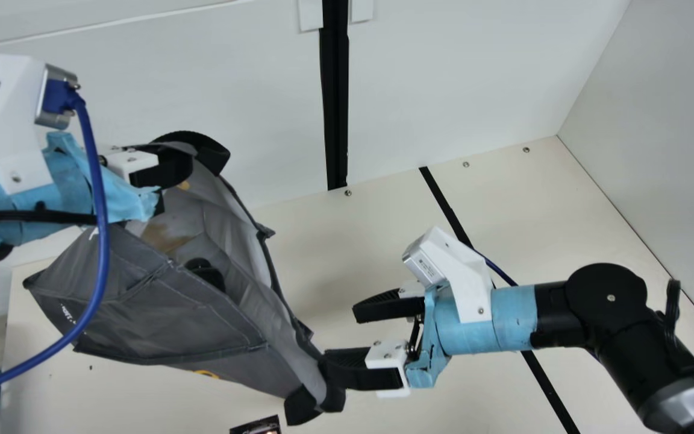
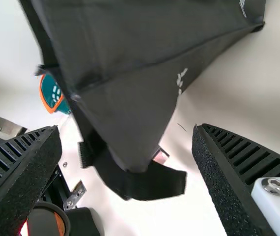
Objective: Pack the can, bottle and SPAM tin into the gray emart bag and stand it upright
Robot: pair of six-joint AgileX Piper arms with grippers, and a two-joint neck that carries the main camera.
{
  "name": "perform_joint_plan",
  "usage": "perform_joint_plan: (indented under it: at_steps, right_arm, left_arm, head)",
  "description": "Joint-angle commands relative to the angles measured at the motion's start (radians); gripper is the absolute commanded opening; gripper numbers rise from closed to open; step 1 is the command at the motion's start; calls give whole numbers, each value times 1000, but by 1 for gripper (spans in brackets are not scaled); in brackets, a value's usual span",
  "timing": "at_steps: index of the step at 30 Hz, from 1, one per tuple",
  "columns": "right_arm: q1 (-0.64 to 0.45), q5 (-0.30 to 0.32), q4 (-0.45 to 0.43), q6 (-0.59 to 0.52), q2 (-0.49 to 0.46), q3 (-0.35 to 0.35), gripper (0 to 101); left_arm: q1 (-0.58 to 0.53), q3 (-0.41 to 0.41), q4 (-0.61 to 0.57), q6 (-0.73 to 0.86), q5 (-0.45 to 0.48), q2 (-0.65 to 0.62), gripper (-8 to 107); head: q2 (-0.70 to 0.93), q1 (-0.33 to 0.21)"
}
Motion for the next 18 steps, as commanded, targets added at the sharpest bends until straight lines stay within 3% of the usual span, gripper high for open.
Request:
perform_joint_plan:
  at_steps: [1, 18]
  right_arm:
    - [-1, 3, -1, -8, 7, 4, 95]
    - [75, -64, 17, -36, 60, 37, 95]
  left_arm:
    - [1, -4, 4, -5, 4, -1, -8]
    - [-8, -20, 33, -34, 18, -1, -8]
  head:
    - [-2, -23]
    - [-2, -23]
